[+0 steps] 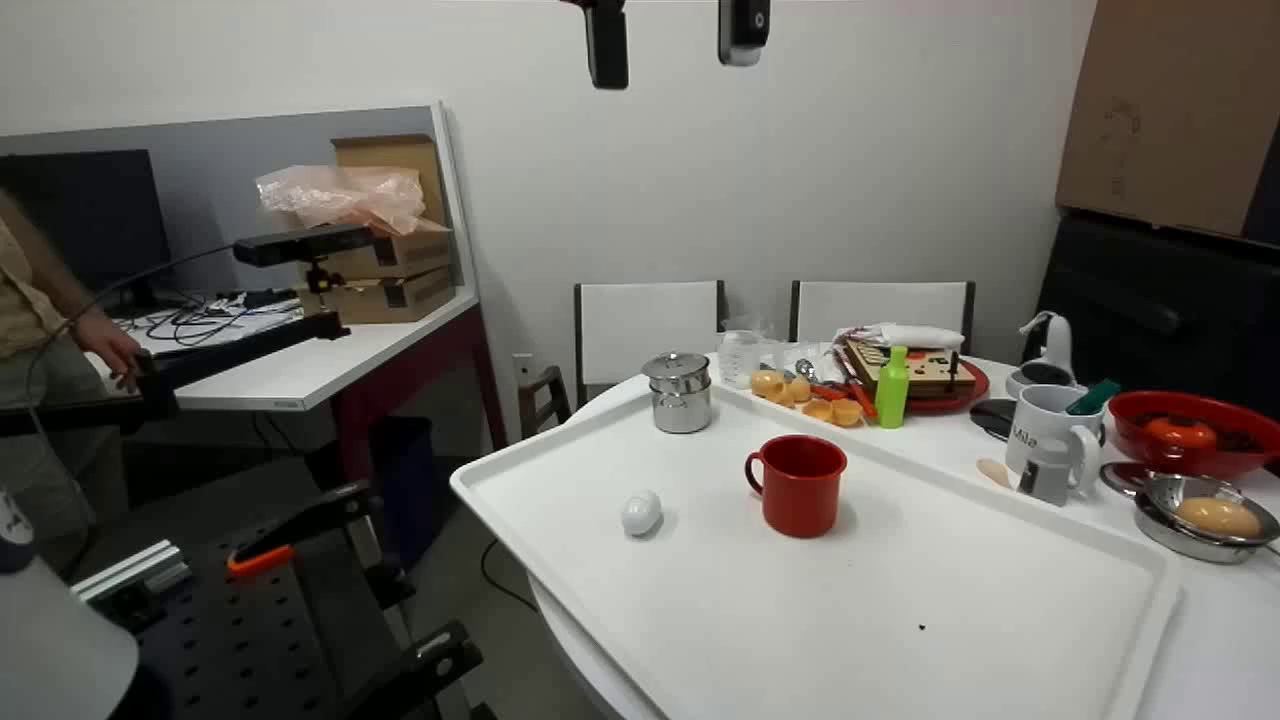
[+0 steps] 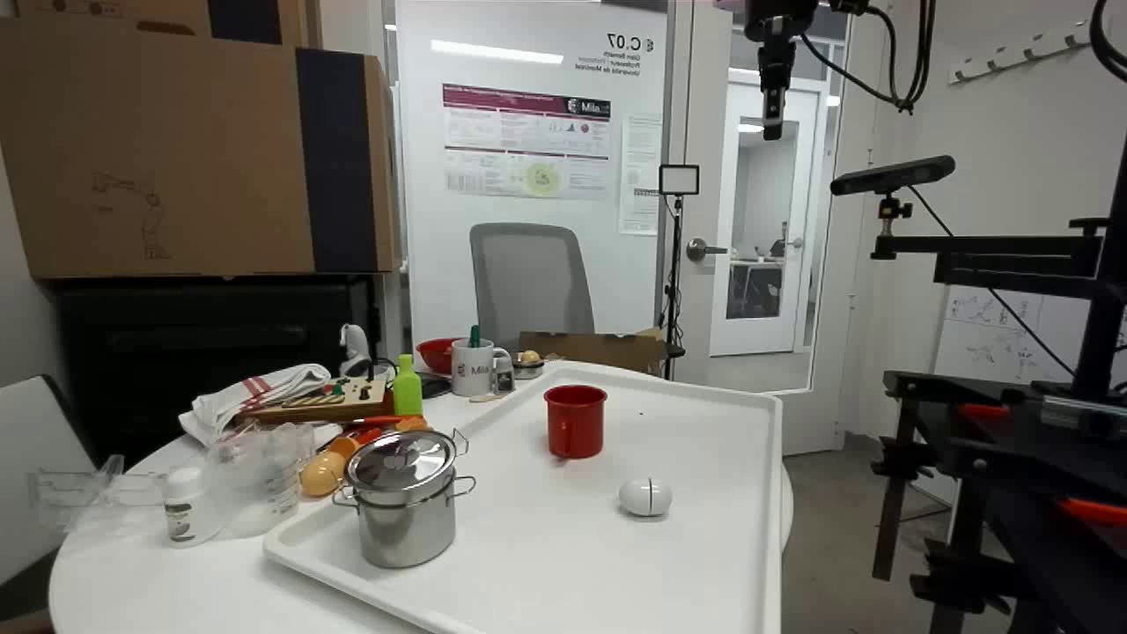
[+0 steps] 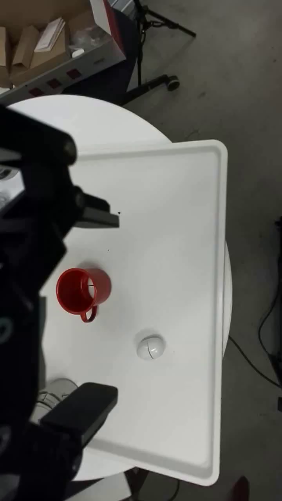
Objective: Put the timer in the red cup
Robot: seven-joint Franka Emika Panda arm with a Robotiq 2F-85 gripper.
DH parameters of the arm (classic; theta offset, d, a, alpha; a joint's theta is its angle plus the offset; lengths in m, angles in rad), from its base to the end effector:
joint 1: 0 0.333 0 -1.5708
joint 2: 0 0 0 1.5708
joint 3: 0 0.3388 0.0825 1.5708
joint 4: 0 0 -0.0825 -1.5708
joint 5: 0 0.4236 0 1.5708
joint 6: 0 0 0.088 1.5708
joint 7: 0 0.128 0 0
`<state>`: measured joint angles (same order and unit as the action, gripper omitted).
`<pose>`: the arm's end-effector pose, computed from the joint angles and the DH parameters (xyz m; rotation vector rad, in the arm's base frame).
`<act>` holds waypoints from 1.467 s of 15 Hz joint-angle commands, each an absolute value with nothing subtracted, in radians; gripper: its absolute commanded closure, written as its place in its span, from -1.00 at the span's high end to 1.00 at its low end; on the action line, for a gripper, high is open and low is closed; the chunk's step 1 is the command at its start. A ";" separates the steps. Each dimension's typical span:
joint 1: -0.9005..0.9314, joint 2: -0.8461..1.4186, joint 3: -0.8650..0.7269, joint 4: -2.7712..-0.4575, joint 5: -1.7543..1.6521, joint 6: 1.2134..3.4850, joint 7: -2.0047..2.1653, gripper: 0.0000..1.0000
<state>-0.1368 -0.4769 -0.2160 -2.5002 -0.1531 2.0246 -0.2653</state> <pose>0.3947 -0.1572 0.4281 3.1058 0.0061 -0.0249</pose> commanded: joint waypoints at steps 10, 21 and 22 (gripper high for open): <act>-0.106 -0.398 -0.218 -2.473 -0.127 2.071 -0.323 1.00; 0.000 -0.111 -0.179 -2.410 -0.006 2.232 -0.577 1.00; -0.003 -0.064 -0.171 -2.400 -0.006 2.263 -0.583 1.00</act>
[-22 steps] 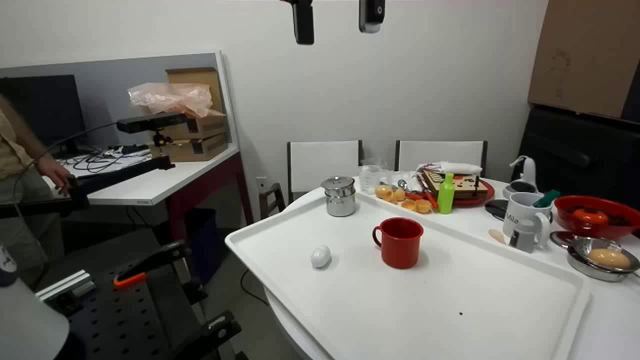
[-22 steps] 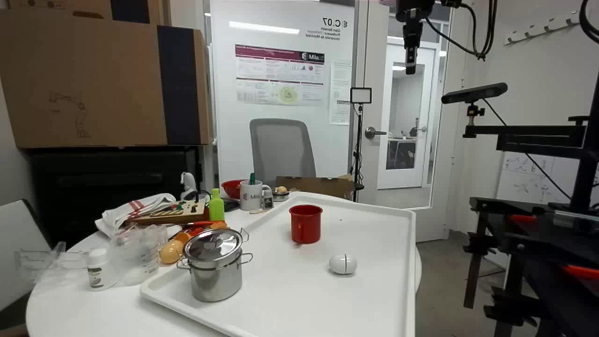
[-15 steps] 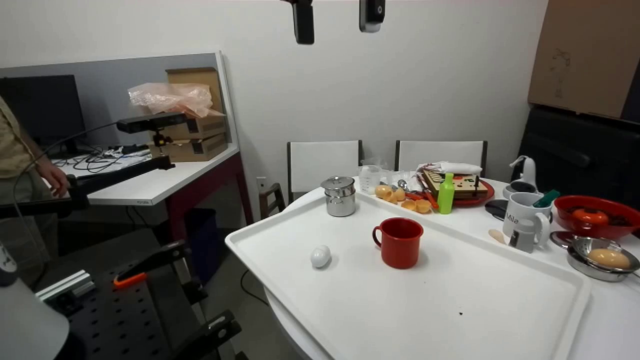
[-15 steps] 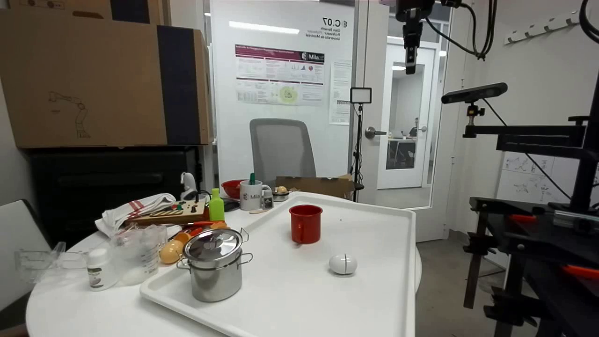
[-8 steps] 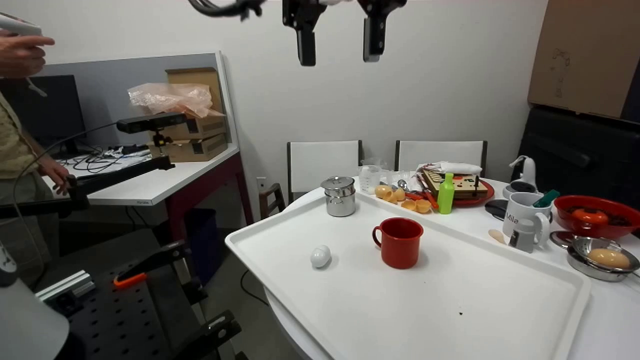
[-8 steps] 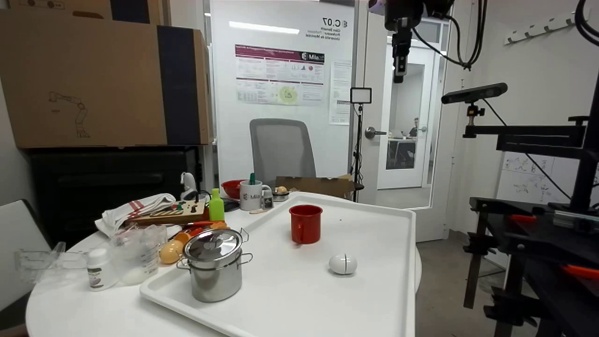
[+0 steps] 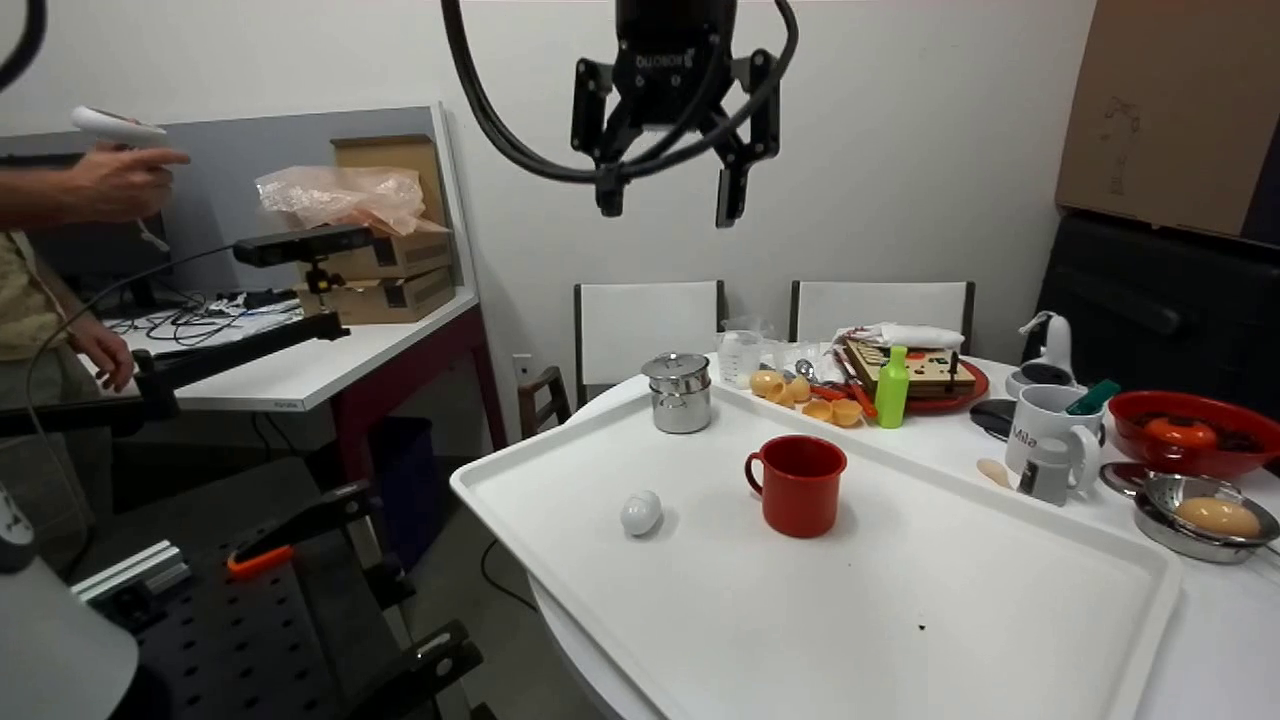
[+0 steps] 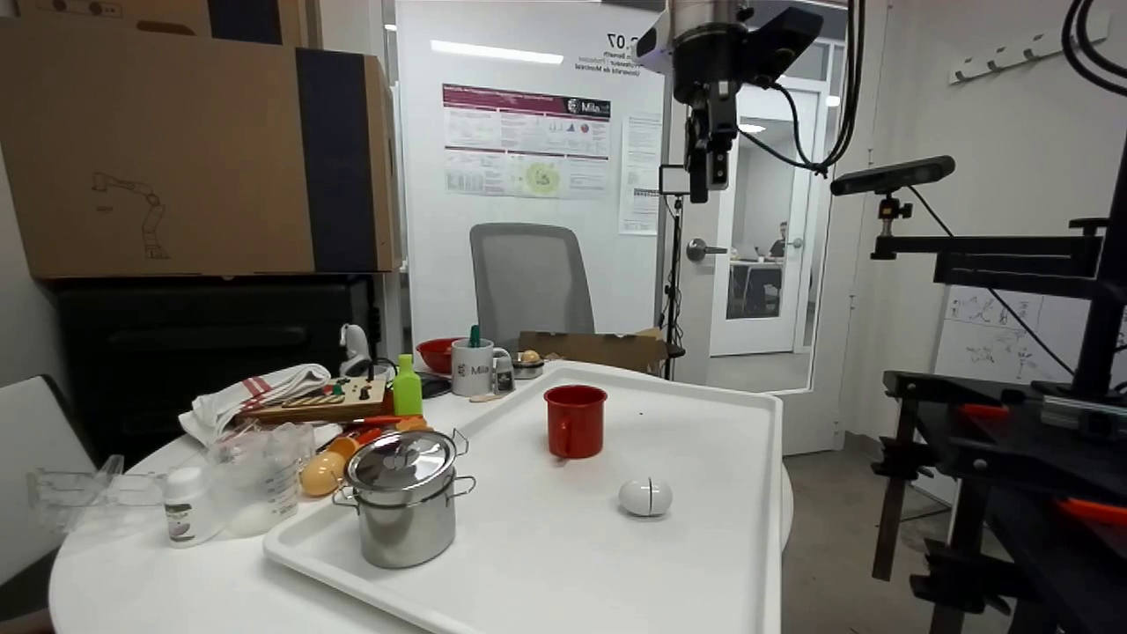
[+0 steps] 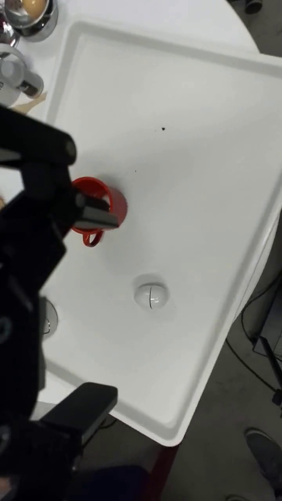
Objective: Put the timer in the red cup
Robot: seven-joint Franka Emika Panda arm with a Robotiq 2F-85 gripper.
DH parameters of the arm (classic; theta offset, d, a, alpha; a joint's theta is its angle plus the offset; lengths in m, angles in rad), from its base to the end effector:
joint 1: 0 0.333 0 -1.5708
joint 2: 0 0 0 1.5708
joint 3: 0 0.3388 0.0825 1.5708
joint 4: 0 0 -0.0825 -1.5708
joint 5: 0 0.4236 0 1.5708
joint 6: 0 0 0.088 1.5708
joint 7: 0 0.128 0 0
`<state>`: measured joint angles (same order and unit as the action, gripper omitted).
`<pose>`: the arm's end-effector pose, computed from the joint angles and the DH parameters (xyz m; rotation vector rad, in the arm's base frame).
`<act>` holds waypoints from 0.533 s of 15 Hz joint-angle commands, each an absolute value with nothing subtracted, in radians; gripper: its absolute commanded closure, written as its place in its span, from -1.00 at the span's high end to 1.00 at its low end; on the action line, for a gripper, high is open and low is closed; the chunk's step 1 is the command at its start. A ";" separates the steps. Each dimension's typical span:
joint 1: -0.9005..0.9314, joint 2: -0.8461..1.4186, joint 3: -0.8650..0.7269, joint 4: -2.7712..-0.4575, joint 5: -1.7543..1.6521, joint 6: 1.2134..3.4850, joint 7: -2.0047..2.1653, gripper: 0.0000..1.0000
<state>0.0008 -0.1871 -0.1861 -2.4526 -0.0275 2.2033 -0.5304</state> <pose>0.4680 -0.0878 0.3387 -3.0537 -0.5658 0.0878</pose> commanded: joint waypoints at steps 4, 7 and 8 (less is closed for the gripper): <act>-0.015 0.093 -0.122 -2.350 -0.028 2.319 -0.550 1.00; -0.035 0.080 -0.091 -2.375 -0.032 2.313 -0.549 1.00; -0.036 0.102 -0.080 -2.368 -0.033 2.313 -0.545 1.00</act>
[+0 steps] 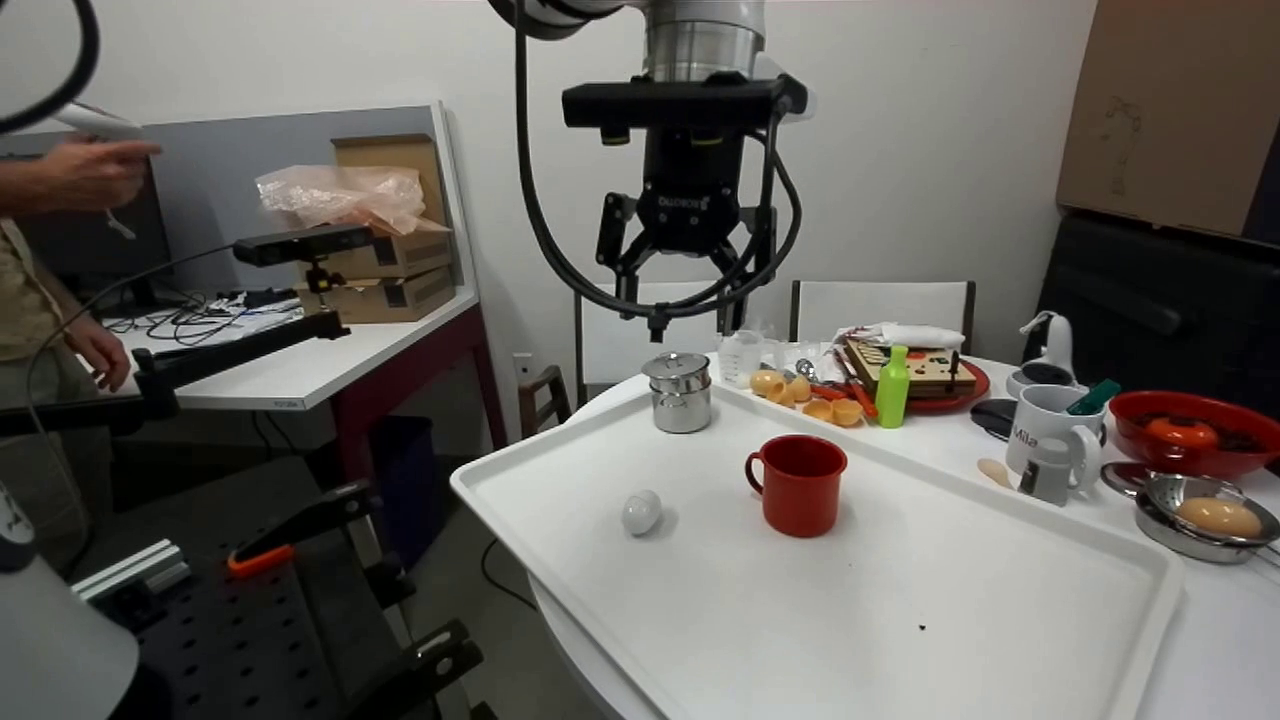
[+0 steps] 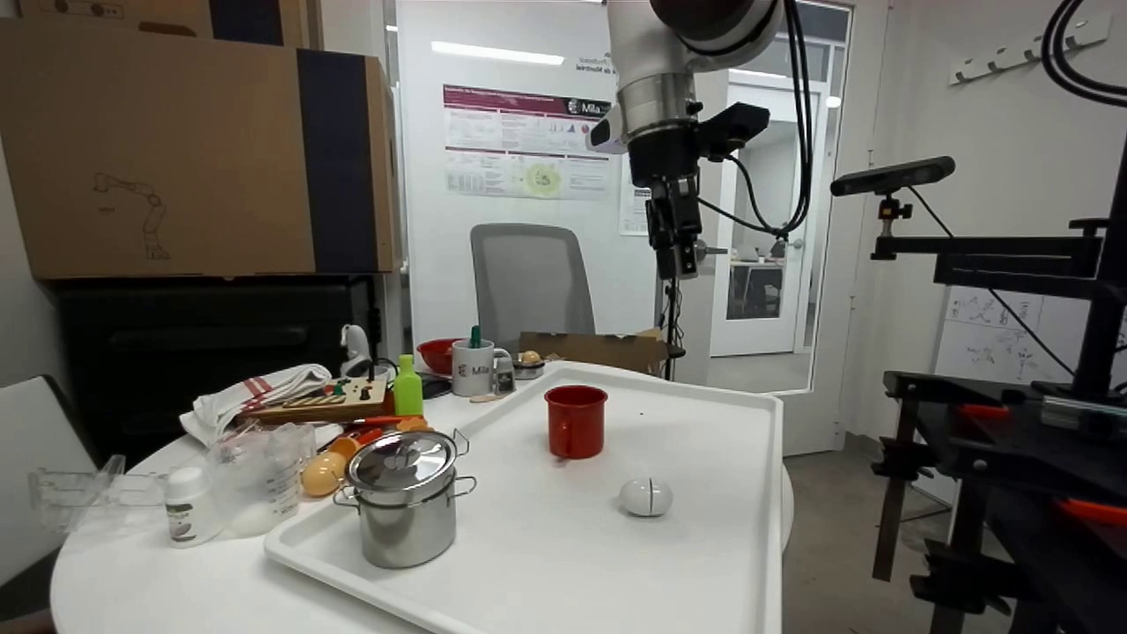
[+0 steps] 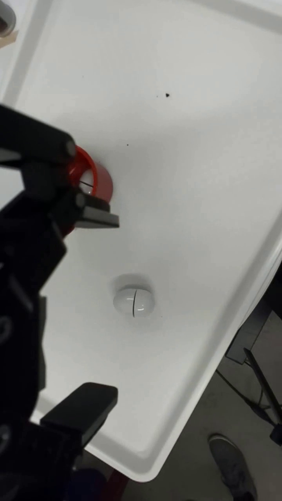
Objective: Put the timer in the red cup
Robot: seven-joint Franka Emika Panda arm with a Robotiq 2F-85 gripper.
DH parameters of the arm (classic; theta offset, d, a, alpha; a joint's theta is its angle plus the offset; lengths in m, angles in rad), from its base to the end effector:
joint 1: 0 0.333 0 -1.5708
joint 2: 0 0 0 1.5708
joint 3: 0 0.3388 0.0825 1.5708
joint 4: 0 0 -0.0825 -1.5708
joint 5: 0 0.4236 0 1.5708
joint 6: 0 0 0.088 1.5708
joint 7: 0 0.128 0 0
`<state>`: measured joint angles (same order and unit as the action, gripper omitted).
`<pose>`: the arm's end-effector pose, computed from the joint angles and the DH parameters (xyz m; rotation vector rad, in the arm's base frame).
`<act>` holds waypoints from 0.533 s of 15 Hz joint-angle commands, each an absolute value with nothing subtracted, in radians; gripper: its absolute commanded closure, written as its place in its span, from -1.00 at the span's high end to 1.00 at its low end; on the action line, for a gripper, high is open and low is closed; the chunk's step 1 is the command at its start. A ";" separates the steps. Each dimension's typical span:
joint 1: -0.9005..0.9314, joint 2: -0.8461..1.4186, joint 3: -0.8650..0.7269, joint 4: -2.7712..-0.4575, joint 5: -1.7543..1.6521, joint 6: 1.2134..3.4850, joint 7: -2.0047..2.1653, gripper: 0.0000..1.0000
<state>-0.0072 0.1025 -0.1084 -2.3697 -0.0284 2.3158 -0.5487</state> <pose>0.5077 -0.0607 0.2408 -3.0302 -0.6994 0.2451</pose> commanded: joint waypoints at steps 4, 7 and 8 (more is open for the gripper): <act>-0.048 0.098 -0.077 -2.368 -0.032 2.313 -0.546 1.00; -0.048 0.102 -0.075 -2.373 -0.038 2.334 -0.532 1.00; -0.048 0.121 -0.068 -2.370 -0.032 2.352 -0.528 1.00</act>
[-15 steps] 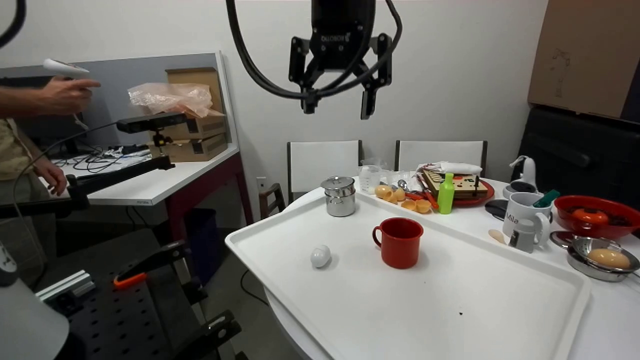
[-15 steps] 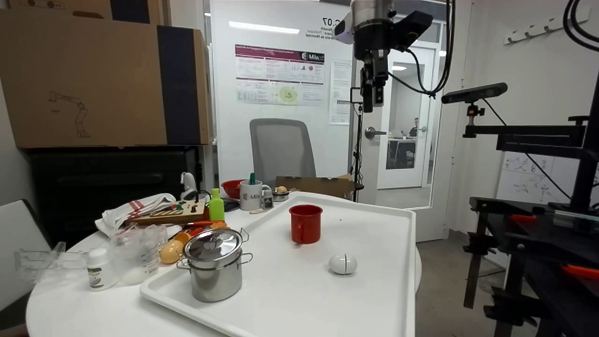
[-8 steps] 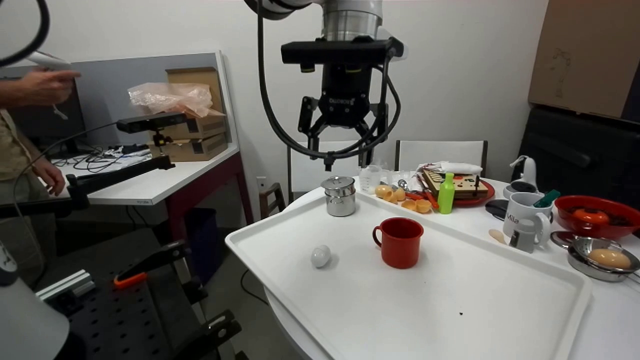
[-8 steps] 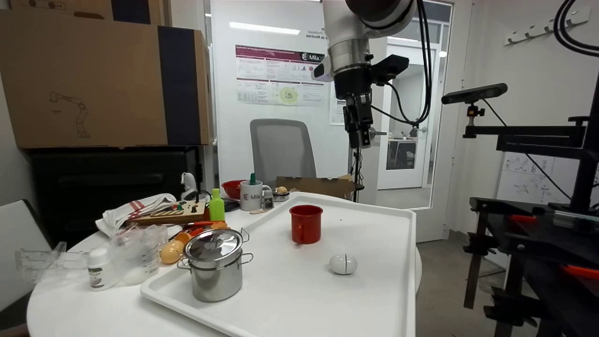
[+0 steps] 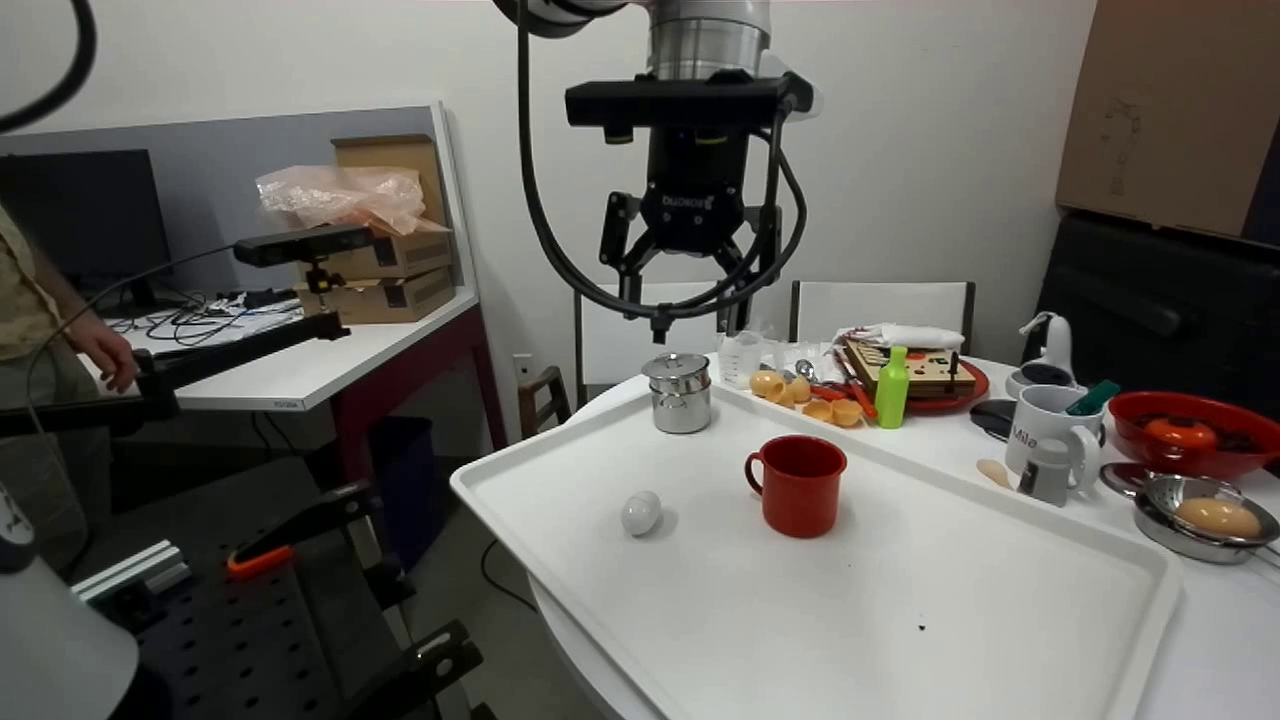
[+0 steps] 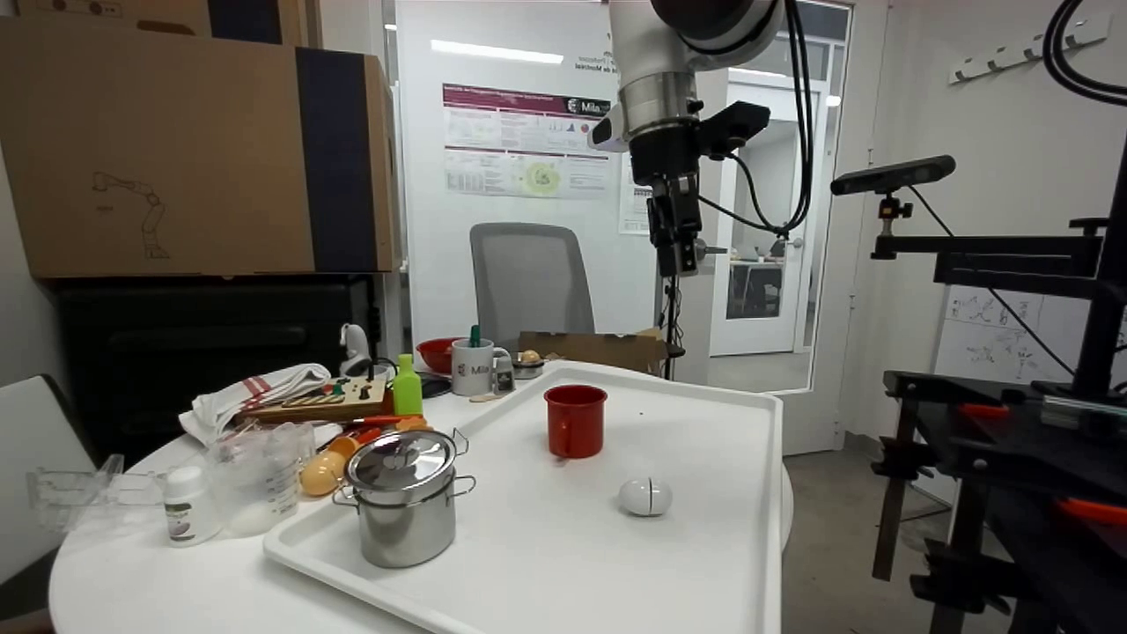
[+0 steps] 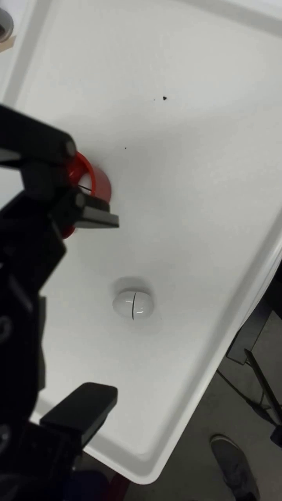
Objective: Put the timer in the red cup
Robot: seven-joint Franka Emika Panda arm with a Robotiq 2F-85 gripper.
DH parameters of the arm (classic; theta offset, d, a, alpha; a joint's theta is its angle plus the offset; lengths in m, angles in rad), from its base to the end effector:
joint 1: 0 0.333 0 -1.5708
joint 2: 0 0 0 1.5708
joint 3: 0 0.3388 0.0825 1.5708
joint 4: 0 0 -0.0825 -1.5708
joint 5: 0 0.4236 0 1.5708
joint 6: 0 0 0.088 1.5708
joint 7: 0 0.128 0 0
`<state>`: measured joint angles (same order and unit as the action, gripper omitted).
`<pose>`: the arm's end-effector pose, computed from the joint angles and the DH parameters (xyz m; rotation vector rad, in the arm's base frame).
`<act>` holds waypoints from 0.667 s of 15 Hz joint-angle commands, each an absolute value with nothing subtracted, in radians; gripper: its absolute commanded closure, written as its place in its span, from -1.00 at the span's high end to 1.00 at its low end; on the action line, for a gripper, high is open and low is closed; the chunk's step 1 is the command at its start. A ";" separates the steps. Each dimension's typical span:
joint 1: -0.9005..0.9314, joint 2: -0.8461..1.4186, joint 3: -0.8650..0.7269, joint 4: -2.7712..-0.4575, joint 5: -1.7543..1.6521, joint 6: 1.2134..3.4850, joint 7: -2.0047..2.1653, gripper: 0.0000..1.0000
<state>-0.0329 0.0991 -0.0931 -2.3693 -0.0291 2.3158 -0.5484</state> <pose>0.5075 -0.0659 0.2426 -3.0334 -0.6839 0.2388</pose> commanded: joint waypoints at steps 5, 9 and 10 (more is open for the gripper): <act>-0.035 0.308 -0.026 -2.288 -0.063 2.514 -0.465 1.00; -0.014 0.453 -0.010 -2.229 -0.121 2.603 -0.368 1.00; -0.003 0.486 -0.016 -2.214 -0.144 2.610 -0.338 1.00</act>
